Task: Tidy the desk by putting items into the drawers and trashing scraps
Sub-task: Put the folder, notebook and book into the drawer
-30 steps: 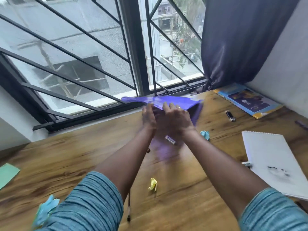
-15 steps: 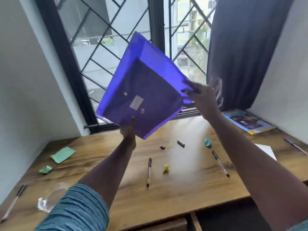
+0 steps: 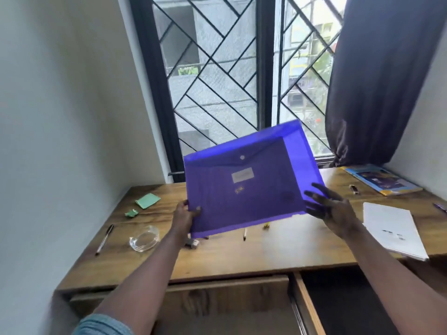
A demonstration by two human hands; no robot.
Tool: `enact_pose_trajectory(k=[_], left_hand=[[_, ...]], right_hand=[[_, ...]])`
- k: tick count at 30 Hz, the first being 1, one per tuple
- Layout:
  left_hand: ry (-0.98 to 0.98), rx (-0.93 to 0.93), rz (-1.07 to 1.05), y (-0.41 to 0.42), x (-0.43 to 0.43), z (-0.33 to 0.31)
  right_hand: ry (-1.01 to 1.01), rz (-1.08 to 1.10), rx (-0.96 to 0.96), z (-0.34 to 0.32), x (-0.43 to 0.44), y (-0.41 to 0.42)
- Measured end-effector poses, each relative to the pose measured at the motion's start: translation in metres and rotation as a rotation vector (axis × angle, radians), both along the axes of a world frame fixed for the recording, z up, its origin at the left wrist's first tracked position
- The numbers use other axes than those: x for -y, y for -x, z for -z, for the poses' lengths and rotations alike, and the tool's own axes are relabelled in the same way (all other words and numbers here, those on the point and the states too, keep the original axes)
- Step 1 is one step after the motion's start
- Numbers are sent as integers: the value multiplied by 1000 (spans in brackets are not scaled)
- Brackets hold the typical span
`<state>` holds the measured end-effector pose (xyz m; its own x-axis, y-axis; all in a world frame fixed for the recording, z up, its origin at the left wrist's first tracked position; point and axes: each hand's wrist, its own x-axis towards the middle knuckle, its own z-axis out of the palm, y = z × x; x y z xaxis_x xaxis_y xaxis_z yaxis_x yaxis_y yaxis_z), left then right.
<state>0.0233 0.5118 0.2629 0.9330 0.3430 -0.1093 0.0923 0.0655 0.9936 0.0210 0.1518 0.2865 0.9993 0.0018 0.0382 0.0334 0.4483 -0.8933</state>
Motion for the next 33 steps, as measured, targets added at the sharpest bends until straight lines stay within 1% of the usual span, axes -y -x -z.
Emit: enact_pose_trajectory(k=[3,5,8,11,14,18,25,27,33], left_hand=[[-38,-126,201,37,2,-1],[-55,-190,280,58,3,7],[-86,-214,293,94,17,25],[-112,-231,291,128,39,51],[-107,-303,299,166,64,72],[-152,-353,362,202,94,88],[-238,-436,478,220,142,91],[-275,-456,494,222,159,92],[-501,-476,543,211,216,102]], right_hand=[[-26,29,-78,31,19,32],[-21,56,-153,50,34,54],[-27,74,-230,74,55,95],[-35,151,-290,89,76,141],[14,200,-343,100,99,185],[66,241,-408,112,130,232],[218,298,-516,130,177,277],[223,314,-527,137,193,283],[350,311,-623,157,252,288]])
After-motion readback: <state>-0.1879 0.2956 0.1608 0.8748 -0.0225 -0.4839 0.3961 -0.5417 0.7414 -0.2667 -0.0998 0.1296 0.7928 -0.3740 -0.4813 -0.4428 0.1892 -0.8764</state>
